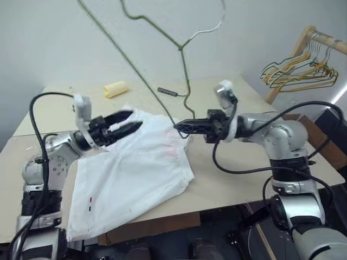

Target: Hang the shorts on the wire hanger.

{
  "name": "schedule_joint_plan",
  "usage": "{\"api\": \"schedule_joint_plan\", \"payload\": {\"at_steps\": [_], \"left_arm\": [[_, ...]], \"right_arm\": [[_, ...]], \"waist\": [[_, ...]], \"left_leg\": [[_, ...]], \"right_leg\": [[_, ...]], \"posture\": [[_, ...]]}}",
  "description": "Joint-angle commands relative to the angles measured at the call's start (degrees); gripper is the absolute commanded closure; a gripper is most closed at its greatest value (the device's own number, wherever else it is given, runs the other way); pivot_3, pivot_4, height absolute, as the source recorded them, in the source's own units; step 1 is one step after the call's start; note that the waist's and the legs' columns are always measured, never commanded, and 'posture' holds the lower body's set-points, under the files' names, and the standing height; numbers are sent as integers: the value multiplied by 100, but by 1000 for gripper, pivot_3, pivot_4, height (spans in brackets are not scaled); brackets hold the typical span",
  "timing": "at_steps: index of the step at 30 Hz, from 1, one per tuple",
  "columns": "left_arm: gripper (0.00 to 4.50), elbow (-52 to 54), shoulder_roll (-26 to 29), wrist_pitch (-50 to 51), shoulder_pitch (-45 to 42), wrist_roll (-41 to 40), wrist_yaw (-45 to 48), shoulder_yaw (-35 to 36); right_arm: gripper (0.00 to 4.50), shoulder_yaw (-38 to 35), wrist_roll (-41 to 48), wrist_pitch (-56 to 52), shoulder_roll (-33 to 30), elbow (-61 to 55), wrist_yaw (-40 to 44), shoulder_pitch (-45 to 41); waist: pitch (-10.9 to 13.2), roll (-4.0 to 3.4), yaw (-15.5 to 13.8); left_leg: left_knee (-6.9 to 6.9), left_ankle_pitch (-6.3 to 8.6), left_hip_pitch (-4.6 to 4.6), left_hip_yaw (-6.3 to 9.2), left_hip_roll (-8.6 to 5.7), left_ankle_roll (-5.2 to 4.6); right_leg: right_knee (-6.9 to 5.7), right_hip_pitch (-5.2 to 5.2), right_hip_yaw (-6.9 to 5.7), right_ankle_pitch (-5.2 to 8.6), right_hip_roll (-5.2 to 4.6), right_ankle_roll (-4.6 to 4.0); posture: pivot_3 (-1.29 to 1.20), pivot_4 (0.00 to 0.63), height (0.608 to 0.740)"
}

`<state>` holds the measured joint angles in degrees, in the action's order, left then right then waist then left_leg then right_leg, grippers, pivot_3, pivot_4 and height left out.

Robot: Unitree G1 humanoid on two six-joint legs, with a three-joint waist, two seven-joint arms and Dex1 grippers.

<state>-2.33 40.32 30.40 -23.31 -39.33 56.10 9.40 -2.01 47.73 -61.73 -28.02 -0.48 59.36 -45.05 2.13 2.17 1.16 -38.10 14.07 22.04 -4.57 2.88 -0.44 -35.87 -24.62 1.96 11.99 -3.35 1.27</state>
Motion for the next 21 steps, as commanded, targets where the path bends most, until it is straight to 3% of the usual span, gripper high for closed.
{"api": "schedule_joint_plan", "payload": {"at_steps": [1, 4, 11, 21], "left_arm": [[20, -8, 540, -651, 185, 1131, 35, -376], [20, 66, 803, -1009, 420, 1421, 392, -485], [20, 743, 915, -1093, 777, 1517, 720, -566], [20, 881, 852, -1019, 970, 1440, 581, -412]], "right_arm": [[4500, -685, 448, -510, -312, -525, -479, 477], [4500, -879, 469, -676, -593, -668, -686, 1032], [4500, -299, 137, -1161, -1916, -142, -157, 2186], [4500, 985, -122, -1693, -2663, 1627, 1405, 1899]], "waist": [[-1, 1, -8], [0, 0, -27], [-1, 2, -9], [-1, 1, 65]], "left_leg": [[0, 0, 1, -2, 0, 0], [0, 1, 7, -7, 0, 1], [0, 1, 31, -24, -1, -1], [-3, -6, 1, -26, 0, -12]], "right_leg": [[1, -2, 0, 0, -1, 0], [2, -8, 0, 1, -7, 0], [0, -41, 13, 0, -11, 2], [-18, -28, 32, 19, 1, 37]], "posture": [[9, 0, 740], [-2, 0, 740], [3, 0, 740], [38, 0, 740]]}}
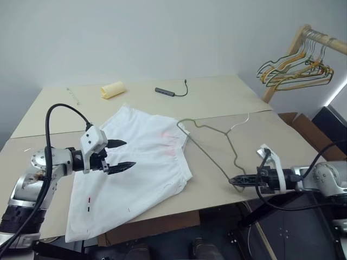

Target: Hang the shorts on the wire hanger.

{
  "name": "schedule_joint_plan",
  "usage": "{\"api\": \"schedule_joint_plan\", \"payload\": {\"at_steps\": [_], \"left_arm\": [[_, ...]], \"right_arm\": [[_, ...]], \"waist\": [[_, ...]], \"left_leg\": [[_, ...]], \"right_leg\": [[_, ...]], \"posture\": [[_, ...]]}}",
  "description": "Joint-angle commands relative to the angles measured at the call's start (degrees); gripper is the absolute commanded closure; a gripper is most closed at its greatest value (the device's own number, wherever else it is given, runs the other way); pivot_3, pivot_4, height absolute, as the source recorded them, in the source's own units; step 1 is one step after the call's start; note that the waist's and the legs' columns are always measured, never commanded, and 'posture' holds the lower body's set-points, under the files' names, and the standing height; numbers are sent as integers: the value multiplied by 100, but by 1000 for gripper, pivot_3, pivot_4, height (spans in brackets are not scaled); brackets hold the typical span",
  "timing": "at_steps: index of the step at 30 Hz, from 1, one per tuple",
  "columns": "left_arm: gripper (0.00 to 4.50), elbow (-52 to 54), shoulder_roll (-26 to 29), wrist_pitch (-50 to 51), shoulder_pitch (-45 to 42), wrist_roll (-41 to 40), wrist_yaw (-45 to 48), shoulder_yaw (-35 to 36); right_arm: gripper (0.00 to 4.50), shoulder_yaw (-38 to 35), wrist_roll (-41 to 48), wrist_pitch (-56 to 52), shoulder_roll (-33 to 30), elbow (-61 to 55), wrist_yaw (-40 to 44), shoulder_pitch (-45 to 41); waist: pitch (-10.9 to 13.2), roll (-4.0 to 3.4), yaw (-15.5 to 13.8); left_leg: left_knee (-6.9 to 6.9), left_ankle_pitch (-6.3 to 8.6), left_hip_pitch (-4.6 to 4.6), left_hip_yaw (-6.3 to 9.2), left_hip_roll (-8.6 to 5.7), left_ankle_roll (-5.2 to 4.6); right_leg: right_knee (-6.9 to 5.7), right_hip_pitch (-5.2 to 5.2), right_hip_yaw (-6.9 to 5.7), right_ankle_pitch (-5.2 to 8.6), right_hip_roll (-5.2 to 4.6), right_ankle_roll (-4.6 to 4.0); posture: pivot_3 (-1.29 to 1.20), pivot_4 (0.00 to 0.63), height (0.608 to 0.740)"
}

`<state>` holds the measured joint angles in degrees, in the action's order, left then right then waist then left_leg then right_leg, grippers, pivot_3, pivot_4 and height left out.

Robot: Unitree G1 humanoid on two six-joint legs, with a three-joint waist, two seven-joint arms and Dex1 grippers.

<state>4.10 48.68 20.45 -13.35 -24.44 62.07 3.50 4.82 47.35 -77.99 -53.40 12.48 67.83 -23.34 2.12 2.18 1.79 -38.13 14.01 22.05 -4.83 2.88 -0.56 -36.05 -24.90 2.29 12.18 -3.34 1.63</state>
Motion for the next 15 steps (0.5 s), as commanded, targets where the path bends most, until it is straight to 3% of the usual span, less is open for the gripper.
{"api": "schedule_joint_plan", "payload": {"at_steps": [1, 9, 15], "left_arm": [[20, 256, 3, -13, -12, -60, -40, 191], [20, 434, 0, 45, 169, -40, -153, 189], [20, 507, -6, 87, 223, -33, -179, 199]], "right_arm": [[4500, 485, -171, -28, -130, 524, 737, -345], [4500, 776, -809, 359, 181, 1962, 1174, -818], [4500, 762, -1034, 483, 223, 2190, 1414, -848]], "waist": [[0, 0, -4], [0, 0, -105], [0, 0, -162]], "left_leg": [[-4, 0, 1, 0, 0, 0], [-14, 0, 5, -1, -1, 0], [-15, 0, 7, -1, -2, 0]], "right_leg": [[0, -1, 1, -1, 0, 0], [-2, -1, 2, -4, 0, 6], [-3, -2, 2, -5, 0, 6]], "posture": [[45, 0, 740], [60, 0, 740], [59, 0, 740]]}}
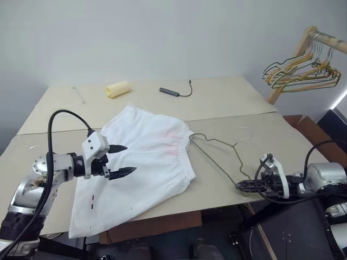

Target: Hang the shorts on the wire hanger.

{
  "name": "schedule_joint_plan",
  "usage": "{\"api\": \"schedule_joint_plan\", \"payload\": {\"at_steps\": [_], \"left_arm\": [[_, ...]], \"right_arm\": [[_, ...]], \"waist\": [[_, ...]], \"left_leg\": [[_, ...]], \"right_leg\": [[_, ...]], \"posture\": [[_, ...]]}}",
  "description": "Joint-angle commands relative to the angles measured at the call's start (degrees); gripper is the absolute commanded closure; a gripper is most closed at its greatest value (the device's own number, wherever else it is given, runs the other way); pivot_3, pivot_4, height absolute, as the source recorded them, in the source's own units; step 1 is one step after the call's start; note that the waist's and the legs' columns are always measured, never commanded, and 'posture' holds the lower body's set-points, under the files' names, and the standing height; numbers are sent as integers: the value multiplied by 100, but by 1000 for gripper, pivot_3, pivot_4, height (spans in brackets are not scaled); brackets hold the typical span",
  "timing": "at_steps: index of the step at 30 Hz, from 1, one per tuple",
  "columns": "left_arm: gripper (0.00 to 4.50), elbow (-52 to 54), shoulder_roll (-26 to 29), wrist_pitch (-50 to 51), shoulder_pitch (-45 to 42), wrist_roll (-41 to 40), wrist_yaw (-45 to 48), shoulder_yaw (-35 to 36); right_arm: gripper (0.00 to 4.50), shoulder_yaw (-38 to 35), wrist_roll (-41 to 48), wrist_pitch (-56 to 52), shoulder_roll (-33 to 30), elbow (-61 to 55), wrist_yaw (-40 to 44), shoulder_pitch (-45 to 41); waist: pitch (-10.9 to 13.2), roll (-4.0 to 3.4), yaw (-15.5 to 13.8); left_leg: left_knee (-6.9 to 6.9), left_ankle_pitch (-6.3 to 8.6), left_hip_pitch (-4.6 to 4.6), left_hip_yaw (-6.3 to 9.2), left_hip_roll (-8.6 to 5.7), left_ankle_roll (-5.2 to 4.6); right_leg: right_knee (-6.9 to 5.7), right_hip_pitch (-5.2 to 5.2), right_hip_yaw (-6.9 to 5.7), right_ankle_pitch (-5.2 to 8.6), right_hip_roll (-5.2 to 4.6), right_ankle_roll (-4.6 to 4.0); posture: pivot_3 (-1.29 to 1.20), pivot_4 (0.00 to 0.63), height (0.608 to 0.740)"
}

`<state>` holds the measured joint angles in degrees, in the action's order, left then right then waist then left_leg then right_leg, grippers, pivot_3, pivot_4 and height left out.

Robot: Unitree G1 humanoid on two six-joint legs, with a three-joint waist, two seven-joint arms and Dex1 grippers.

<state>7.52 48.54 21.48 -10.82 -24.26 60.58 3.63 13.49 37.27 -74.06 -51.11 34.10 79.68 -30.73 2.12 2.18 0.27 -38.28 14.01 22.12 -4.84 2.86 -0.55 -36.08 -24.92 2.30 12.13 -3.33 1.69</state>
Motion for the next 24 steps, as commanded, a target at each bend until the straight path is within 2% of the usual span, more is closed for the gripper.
{"api": "schedule_joint_plan", "payload": {"at_steps": [1, 24], "left_arm": [[20, 153, 0, -19, -39, -43, -42, 183], [20, 12, -76, -73, -183, -42, 38, 114]], "right_arm": [[4500, -128, -28, 55, 27, 27, 223, -91], [4500, -645, 25, -153, 79, -160, 139, 349]], "waist": [[0, 0, -18], [0, 0, -58]], "left_leg": [[-1, 0, 0, 0, 0, 0], [-21, 0, 0, -2, 0, 0]], "right_leg": [[0, 0, 0, 0, 0, 0], [-9, 2, 1, -5, 0, 2]], "posture": [[58, 0, 740], [31, 0, 740]]}}
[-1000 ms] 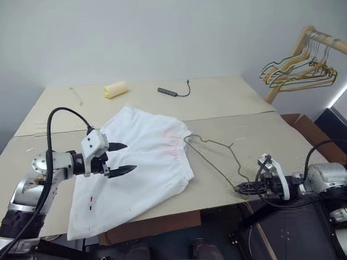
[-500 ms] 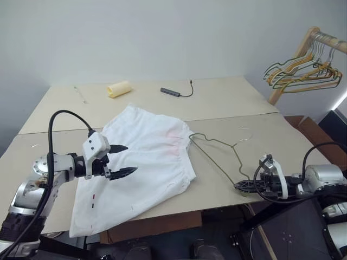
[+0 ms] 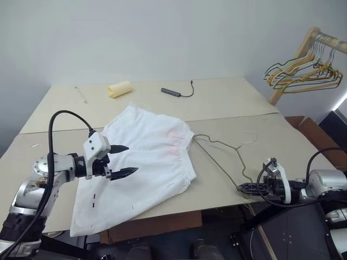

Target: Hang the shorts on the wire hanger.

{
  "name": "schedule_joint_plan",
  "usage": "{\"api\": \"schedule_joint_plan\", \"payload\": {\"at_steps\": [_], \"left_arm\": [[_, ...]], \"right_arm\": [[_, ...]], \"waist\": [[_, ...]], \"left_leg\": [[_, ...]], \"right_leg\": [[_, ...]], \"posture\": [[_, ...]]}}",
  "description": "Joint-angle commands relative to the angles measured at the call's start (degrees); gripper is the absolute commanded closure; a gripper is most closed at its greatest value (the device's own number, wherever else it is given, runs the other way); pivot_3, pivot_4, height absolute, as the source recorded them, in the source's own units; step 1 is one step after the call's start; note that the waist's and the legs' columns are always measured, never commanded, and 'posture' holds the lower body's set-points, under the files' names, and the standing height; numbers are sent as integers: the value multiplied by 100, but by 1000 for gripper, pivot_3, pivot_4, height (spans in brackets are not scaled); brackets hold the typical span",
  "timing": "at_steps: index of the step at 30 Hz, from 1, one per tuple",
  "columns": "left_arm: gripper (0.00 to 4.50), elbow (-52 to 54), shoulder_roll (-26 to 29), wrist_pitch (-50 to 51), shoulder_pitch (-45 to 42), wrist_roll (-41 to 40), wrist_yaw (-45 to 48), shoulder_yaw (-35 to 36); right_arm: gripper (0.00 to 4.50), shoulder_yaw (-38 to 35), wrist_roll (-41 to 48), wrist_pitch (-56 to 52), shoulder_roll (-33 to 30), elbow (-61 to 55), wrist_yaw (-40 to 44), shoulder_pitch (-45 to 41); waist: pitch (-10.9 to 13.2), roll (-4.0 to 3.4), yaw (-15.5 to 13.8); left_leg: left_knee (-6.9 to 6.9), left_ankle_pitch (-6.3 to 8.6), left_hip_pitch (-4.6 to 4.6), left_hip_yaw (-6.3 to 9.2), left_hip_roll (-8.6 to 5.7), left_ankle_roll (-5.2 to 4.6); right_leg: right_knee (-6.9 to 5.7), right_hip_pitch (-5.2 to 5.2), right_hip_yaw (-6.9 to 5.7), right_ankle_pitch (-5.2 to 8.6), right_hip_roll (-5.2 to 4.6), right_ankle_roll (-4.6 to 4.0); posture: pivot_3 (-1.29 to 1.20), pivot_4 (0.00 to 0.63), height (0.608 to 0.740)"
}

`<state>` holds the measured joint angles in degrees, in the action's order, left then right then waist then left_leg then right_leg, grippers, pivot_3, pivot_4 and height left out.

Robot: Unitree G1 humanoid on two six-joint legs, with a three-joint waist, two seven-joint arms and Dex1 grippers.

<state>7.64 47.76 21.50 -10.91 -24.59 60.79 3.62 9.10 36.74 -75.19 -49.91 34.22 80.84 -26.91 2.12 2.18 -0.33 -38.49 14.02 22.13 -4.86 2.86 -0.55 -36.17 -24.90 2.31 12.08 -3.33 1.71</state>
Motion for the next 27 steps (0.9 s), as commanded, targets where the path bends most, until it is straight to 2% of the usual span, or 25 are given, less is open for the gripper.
{"api": "schedule_joint_plan", "payload": {"at_steps": [1, 18, 27], "left_arm": [[20, -9, -3, -78, -189, 4, 9, 112], [20, 55, 30, -86, -63, 34, -65, 206], [20, 144, -49, -88, 3, 12, -162, 163]], "right_arm": [[4500, -205, 65, -30, -33, -181, 21, -27], [4500, -76, -190, 44, 363, 5, -47, -363], [4500, -135, -191, -41, 0, 152, 188, -254]], "waist": [[0, 0, 2], [0, 0, 25], [0, 0, -34]], "left_leg": [[-4, 0, 1, 0, 0, 0], [-29, 1, 0, 3, 1, 0], [-30, 1, 1, 2, 1, 0]], "right_leg": [[-1, 0, 0, -1, 0, 0], [-2, 16, -1, -9, 0, 7], [0, 16, -2, -10, -2, 7]], "posture": [[32, 0, 740], [59, 0, 740], [47, 0, 740]]}}
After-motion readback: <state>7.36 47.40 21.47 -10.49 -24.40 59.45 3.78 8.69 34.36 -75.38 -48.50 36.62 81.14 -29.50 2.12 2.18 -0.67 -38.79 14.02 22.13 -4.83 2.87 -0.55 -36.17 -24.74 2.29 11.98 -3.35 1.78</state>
